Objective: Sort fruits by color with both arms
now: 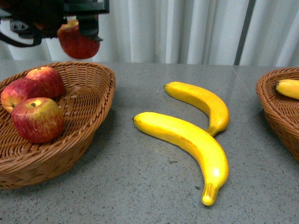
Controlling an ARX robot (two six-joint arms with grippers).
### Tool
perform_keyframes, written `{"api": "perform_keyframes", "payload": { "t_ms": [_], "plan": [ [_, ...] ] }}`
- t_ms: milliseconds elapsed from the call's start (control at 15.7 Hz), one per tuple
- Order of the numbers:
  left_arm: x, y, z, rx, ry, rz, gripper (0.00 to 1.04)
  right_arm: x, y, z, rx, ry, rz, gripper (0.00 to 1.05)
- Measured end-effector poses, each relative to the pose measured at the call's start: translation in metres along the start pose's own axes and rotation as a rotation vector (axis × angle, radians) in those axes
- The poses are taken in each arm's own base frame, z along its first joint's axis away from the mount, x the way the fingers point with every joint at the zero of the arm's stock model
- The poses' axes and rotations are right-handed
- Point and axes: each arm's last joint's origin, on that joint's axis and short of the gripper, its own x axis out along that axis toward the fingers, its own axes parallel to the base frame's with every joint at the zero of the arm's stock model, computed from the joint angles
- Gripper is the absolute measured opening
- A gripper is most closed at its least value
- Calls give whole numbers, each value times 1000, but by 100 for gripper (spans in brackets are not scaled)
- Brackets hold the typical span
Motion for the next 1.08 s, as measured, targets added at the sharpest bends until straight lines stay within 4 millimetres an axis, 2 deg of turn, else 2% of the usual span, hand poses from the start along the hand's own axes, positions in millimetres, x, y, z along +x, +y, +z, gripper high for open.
{"api": "perform_keyframes", "payload": {
  "t_ms": [64, 255, 318, 510, 573, 637, 828, 892, 1019, 1083],
  "plan": [
    [3, 15, -12, -58, 58, 42, 62, 0, 0, 0, 0, 0, 0, 98],
    [4, 22, -22, -90, 106, 53, 62, 0, 0, 0, 0, 0, 0, 98],
    [5, 22, -26, -94, 125, 43, 68, 0, 0, 0, 0, 0, 0, 98],
    [2, 18, -29, -89, 104, 27, 99, 0, 0, 0, 0, 0, 0, 98],
    [-5, 14, -27, -80, 73, 20, 98, 0, 0, 0, 0, 0, 0, 98],
    [-16, 9, -21, -70, 28, 9, 98, 0, 0, 0, 0, 0, 0, 98],
    [-78, -15, -2, 32, -204, -31, 98, 0, 0, 0, 0, 0, 0, 98],
    [-105, -22, -3, 76, -272, -51, 98, 0, 0, 0, 0, 0, 0, 98],
    [-150, -31, -19, 154, -366, -63, 98, 0, 0, 0, 0, 0, 0, 98],
    [-170, -30, -31, 107, -463, -7, 88, 0, 0, 0, 0, 0, 0, 98]
  ]
}}
